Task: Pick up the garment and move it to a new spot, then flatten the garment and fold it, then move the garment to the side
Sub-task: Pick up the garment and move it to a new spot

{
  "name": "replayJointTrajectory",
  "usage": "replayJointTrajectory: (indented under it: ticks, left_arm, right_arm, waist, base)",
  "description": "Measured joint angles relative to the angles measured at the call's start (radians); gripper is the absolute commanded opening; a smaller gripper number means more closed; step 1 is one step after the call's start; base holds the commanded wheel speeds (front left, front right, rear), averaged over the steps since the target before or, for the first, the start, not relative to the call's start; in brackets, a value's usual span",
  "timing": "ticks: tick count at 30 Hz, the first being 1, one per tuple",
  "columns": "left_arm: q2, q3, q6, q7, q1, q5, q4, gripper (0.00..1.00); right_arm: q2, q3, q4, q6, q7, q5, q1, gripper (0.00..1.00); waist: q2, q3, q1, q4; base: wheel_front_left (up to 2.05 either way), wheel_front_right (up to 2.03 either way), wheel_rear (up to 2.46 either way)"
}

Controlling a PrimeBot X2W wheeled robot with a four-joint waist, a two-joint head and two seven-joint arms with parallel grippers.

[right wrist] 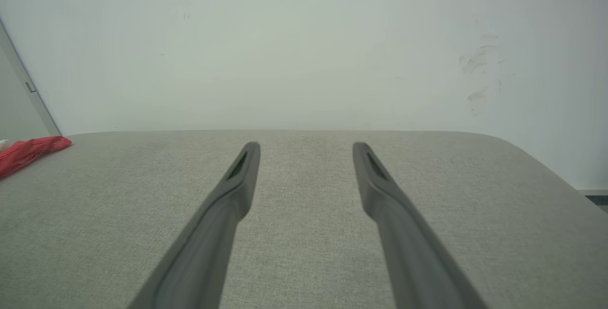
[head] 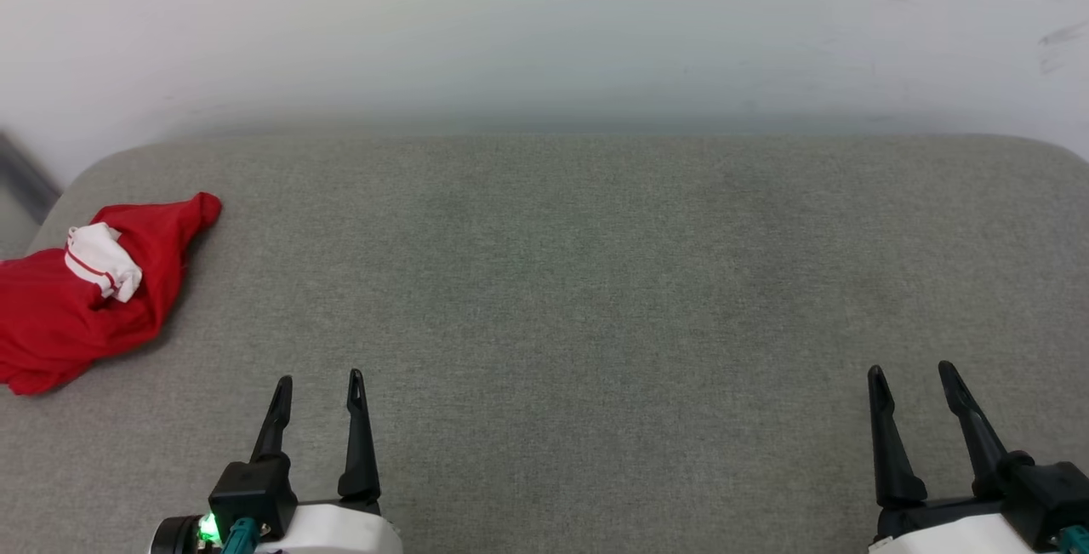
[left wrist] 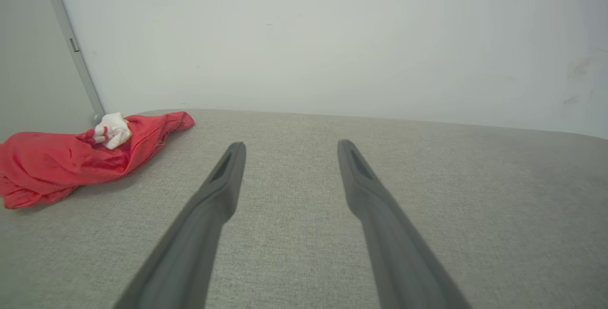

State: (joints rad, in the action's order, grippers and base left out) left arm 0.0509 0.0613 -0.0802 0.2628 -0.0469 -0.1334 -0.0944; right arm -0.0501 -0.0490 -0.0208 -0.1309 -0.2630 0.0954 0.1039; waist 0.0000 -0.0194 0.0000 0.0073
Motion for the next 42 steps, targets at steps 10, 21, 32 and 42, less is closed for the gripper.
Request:
replayJointTrajectory:
  ticks: [10, 21, 32, 42]
  left_arm:
    - [0.0, -0.012, -0.004, 0.0, 0.011, 0.004, 0.002, 1.0]
    - [0.0, -0.06, -0.018, 0.0, 0.015, -0.003, 0.017, 1.0]
    - [0.0, -0.089, -0.03, 0.0, 0.014, -0.022, 0.012, 1.0]
    - [0.0, -0.106, -0.047, 0.0, 0.01, -0.049, 0.025, 1.0]
  right_arm:
    - [0.0, 0.008, 0.014, 0.0, 0.0, -0.002, 0.003, 1.0]
    - [0.0, 0.019, 0.03, 0.0, 0.0, -0.015, 0.005, 1.0]
    - [0.0, 0.026, 0.036, 0.0, 0.0, -0.025, 0.004, 1.0]
    - [0.0, 0.044, 0.038, 0.0, 0.0, -0.052, 0.0, 1.0]
  waist:
    - [0.0, -0.002, 0.0, 0.071]
    - [0.0, -0.013, -0.0001, 0.228]
    - [0.0, -0.025, 0.0, 0.407]
    - [0.0, -0.045, 0.0, 0.503]
  base:
    - [0.0, 0.0, 0.0]
    - [0.0, 0.0, 0.0]
    - [0.0, 0.0, 0.0]
    - [0.0, 0.0, 0.0]
